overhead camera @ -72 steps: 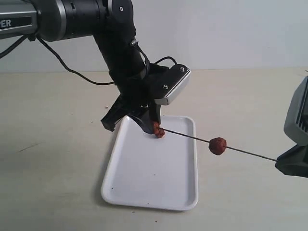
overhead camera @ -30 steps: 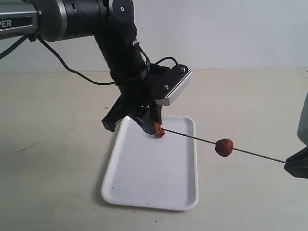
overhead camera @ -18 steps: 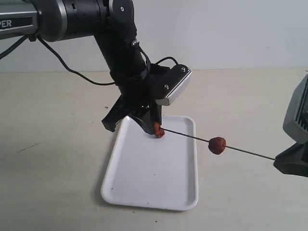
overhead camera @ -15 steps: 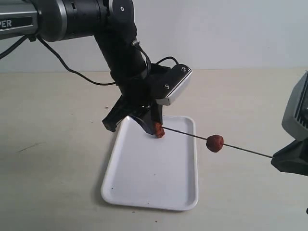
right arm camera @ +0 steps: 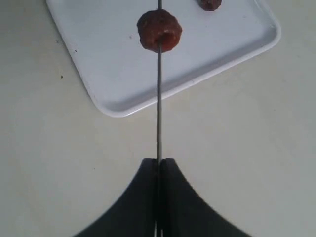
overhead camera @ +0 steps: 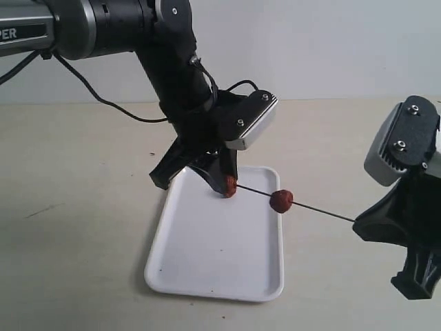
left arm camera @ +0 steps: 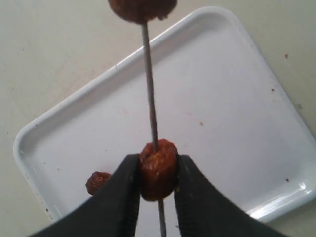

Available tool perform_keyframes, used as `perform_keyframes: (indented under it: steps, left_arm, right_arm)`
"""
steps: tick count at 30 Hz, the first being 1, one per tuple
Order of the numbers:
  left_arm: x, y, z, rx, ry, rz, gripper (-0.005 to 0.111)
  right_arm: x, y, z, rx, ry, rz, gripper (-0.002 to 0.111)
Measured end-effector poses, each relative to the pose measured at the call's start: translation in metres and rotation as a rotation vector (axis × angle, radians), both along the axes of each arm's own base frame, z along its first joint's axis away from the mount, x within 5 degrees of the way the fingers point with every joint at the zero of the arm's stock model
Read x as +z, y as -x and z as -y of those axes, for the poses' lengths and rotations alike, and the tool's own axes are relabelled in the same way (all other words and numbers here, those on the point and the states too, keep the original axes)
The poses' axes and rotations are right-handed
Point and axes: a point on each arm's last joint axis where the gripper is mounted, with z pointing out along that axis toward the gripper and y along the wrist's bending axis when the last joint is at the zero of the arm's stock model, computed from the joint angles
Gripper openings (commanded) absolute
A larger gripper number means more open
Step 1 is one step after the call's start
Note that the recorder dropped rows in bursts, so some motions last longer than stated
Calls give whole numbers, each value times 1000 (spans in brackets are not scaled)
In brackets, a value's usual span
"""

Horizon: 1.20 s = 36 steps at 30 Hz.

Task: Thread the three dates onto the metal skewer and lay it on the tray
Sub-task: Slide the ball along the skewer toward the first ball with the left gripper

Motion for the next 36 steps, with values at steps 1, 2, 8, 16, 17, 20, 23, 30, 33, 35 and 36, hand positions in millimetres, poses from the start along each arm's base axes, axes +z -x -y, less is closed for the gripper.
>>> perform_keyframes:
  steps: [1, 2, 8, 16, 17, 20, 23, 30, 33, 35, 36]
  left_arm:
    - [0, 0, 1, 0, 6, -4, 26]
    - [0, 0, 1, -1, 8, -5, 26]
    - [0, 1, 1, -3, 13, -7, 26]
    - [1, 1, 1, -6, 15, -7, 26]
    - [1, 1, 2, -4, 19, -11, 26]
    - [1, 2, 3, -1, 30, -19, 26]
    - [1, 2, 3, 0, 34, -22, 26]
    - [1, 2, 3, 0, 36, -23, 26]
    - [1, 2, 3, 0, 36, -23, 26]
    - [1, 2, 3, 0, 36, -23, 26]
    - [1, 2, 3, 0, 36, -23, 26]
  right_arm:
    - [-2, -3, -1, -6, -9, -7, 0]
    - [-4, -5, -2, -12, -17, -10, 0]
    - [-8, -15, -10, -2, -103, 7, 0]
    - [-17, -27, -15, 5, -151, 17, 0]
    - [-18, -28, -15, -2, -155, 17, 0]
    - [-20, -31, -16, 0, -162, 21, 0]
    - [-23, -34, -17, 2, -176, 24, 0]
    - [-24, -37, -18, 12, -179, 39, 0]
    - [-24, -37, -18, 13, -178, 42, 0]
    - [-24, -37, -18, 13, -178, 42, 0]
    - [-24, -37, -18, 13, -178, 42, 0]
